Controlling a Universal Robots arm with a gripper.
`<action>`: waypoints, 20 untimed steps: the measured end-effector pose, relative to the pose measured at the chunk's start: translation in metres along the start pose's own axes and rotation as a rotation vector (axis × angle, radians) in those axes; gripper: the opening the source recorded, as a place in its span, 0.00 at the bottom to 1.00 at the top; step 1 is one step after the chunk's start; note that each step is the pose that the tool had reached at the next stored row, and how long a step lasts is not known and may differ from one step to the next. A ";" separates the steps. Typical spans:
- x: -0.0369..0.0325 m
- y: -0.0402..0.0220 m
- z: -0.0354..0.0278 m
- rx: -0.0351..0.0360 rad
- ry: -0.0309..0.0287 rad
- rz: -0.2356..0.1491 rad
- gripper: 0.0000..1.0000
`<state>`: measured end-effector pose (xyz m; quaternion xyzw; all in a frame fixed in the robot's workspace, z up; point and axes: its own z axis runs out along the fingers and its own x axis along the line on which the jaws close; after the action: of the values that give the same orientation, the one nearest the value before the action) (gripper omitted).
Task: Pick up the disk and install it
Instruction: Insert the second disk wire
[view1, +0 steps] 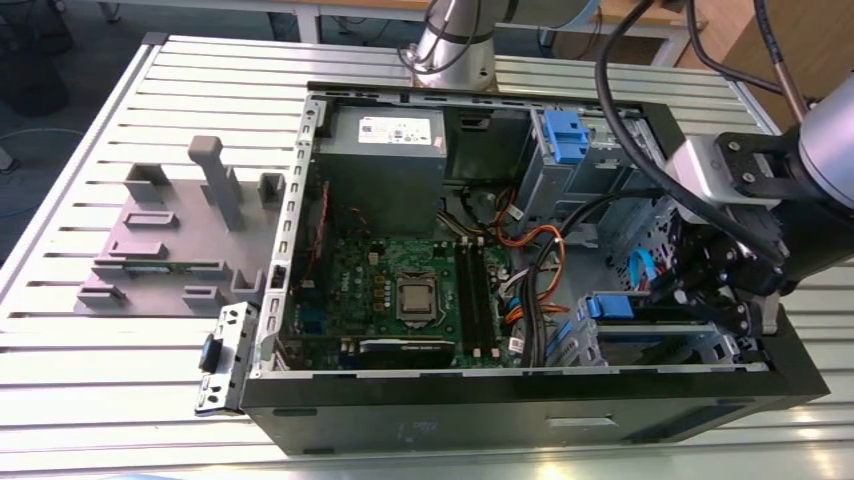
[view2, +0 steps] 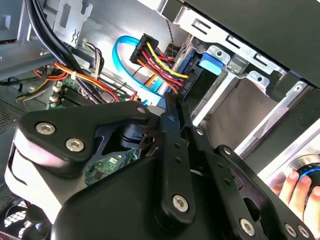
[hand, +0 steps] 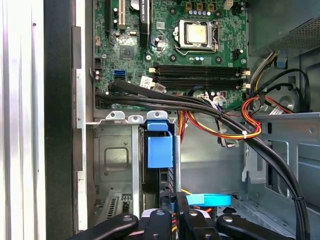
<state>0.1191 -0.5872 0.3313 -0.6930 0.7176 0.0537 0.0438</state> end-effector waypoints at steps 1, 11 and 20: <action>0.0005 0.0000 0.0000 0.0001 0.0003 0.000 0.16; 0.0021 -0.0001 0.0006 0.0000 -0.0003 0.000 0.16; 0.0020 -0.0001 -0.0003 0.0000 0.0001 0.000 0.29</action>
<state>0.1191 -0.5893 0.3313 -0.6931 0.7175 0.0536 0.0438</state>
